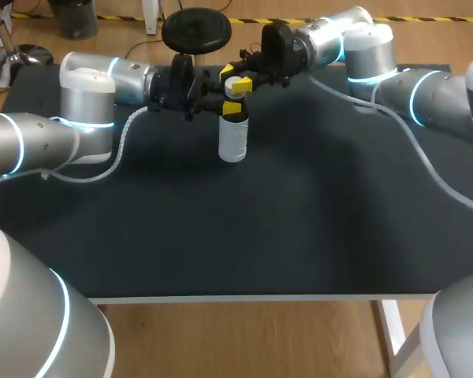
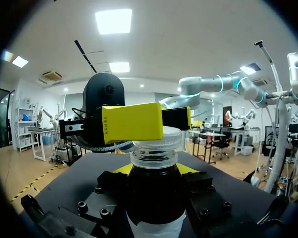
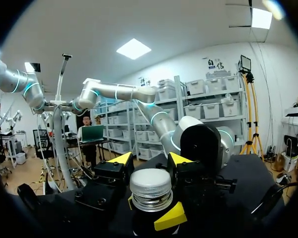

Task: Unscrew the bottle cap

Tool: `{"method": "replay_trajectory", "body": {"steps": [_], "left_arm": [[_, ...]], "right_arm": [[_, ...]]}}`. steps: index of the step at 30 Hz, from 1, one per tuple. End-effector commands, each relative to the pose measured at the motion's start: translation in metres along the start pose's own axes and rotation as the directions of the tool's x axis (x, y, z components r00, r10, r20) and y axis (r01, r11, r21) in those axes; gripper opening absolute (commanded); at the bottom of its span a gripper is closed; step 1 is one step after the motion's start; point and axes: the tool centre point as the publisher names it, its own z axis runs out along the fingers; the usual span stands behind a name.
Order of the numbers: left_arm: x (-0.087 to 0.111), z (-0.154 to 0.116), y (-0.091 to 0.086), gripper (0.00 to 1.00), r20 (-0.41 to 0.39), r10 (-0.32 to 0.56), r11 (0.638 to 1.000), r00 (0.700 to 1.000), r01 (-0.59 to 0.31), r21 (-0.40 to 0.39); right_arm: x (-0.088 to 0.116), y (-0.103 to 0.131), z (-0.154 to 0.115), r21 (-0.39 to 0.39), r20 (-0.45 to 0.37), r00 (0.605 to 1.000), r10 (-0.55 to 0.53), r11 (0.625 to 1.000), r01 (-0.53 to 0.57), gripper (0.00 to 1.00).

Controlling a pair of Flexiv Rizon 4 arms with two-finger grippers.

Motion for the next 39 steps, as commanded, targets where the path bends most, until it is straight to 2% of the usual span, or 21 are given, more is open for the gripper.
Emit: {"method": "replay_trajectory", "body": {"steps": [1, 6, 10, 15, 20, 25, 28, 30, 35, 39], "left_arm": [[-0.001, 0.0, -0.001, 0.0, -0.002, -0.001, 1.0, 1.0, 0.001, -0.002], [-0.001, 0.0, -0.001, 0.0, -0.002, -0.001, 1.0, 1.0, 0.001, -0.002], [-0.001, 0.0, -0.001, 0.0, -0.002, -0.001, 1.0, 1.0, 0.001, -0.002], [-0.001, 0.0, -0.001, 0.0, -0.002, -0.001, 1.0, 1.0, 0.001, -0.002], [-0.001, 0.0, -0.001, 0.0, -0.002, -0.001, 1.0, 1.0, 0.001, -0.002], [-0.001, 0.0, -0.001, 0.0, -0.002, -0.001, 1.0, 1.0, 0.001, -0.002], [-0.001, 0.0, -0.001, 0.0, -0.002, -0.001, 1.0, 1.0, 0.001, -0.002], [-0.001, 0.0, -0.001, 0.0, -0.002, -0.001, 1.0, 1.0, 0.001, -0.002], [-0.001, 0.0, -0.001, 0.0, -0.002, -0.001, 1.0, 1.0, 0.001, -0.002], [-0.001, 0.0, -0.001, 0.0, -0.002, -0.001, 1.0, 1.0, 0.001, -0.002]], "right_arm": [[-0.009, 0.004, -0.005, -0.018, -0.562, 0.826, -0.029, 1.0, 0.023, 0.0], [-0.011, 0.023, -0.011, -0.013, -0.493, 0.867, -0.07, 0.997, 0.074, 0.0], [-0.005, 0.032, -0.032, 0.008, -0.392, 0.917, -0.076, 0.996, 0.086, 0.0], [0.012, 0.032, -0.068, 0.037, -0.245, 0.968, -0.053, 0.997, 0.064, 0.0], [0.036, 0.022, -0.099, 0.043, -0.085, 0.996, -0.027, 0.999, 0.031, 0.0], [0.046, -0.001, -0.119, 0.046, 0.046, 0.999, 0.027, 0.998, -0.029, 0.0], [0.051, -0.02, -0.128, 0.102, 0.132, 0.988, 0.085, 0.99, -0.098, 0.0], [0.055, -0.032, -0.133, 0.104, 0.173, 0.979, 0.109, 0.986, -0.128, 0.0], [0.064, -0.054, -0.143, 0.12, 0.295, 0.944, 0.149, 0.974, -0.192, 0.0], [0.067, -0.069, -0.149, 0.18, 0.373, 0.908, 0.19, 0.945, -0.272, 0.0]]}}
